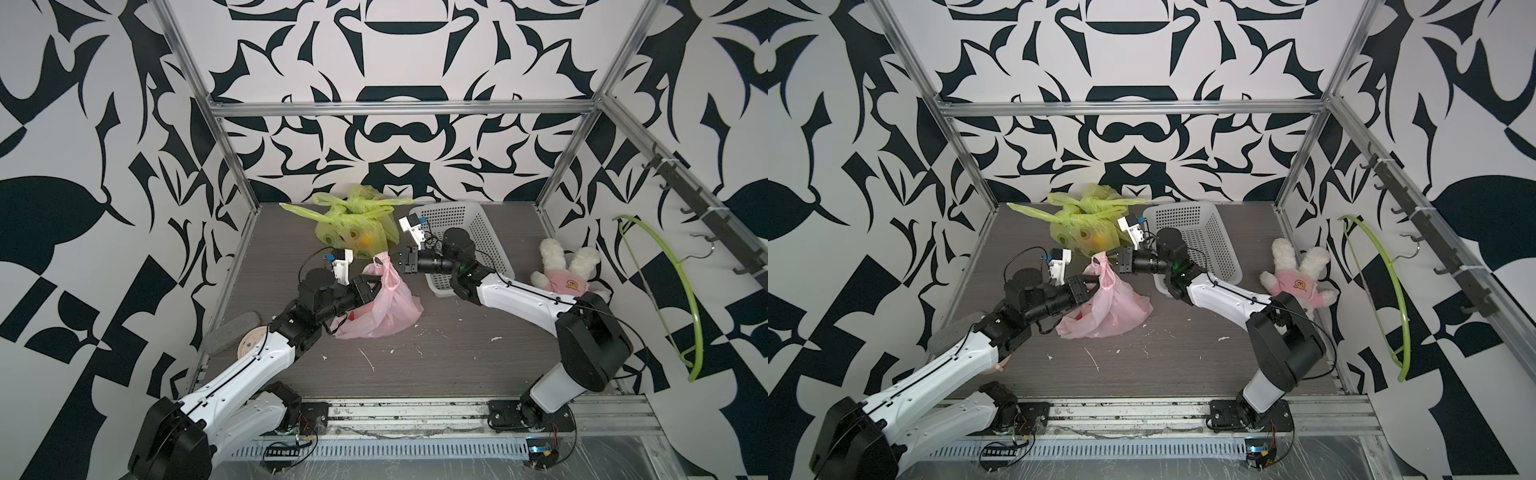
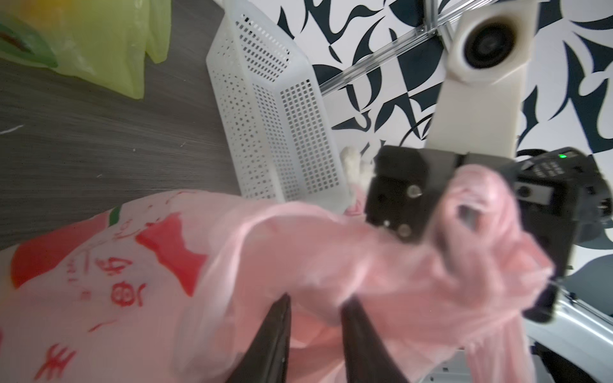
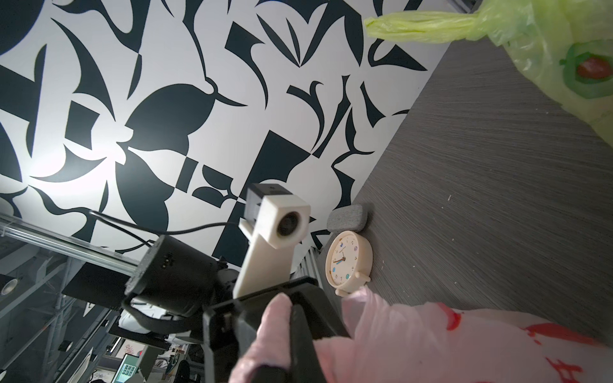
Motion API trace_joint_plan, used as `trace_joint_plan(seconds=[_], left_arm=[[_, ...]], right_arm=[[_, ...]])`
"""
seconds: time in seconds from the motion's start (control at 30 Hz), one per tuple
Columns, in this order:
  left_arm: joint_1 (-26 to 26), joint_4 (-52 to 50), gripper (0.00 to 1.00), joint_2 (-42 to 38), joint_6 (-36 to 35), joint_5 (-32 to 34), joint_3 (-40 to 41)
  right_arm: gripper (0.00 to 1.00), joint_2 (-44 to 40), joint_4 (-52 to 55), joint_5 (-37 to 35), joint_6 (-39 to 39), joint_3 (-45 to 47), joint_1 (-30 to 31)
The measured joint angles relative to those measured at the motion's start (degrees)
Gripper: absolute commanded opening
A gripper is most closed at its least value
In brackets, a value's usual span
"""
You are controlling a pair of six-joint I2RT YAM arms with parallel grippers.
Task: Place the peach into a plastic bag & tie a knot
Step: Tie the plastic bag at the center of the board.
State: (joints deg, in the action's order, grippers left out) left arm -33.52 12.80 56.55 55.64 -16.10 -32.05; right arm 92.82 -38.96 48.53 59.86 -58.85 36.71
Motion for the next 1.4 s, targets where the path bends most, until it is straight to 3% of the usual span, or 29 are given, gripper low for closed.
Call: trace_joint_plan(seconds=[0.47, 0.9, 1.1, 1.4], left_arm=[[0.02, 0.87, 0.28, 0.24, 0.31, 7.21, 3.39], [2.78, -20.46, 0.48, -15.3, -5.07, 8.39, -3.91], [3.56, -25.62, 0.35, -17.05, -6.73, 7.04, -10.01], [3.67, -20.76, 0.35, -9.05, -4.35, 0.37, -11.41]], right_arm=[[0.0, 3.5, -11.1, 0.24, 10.43, 0.72, 1.29], [0.0, 5.38, -13.99, 1.88, 9.42, 1.29, 1.27], [0.0, 5.64, -14.05, 2.16, 9.07, 1.29, 1.27], [0.0, 5.64, -13.33, 2.27, 8.04, 1.29, 1.27]])
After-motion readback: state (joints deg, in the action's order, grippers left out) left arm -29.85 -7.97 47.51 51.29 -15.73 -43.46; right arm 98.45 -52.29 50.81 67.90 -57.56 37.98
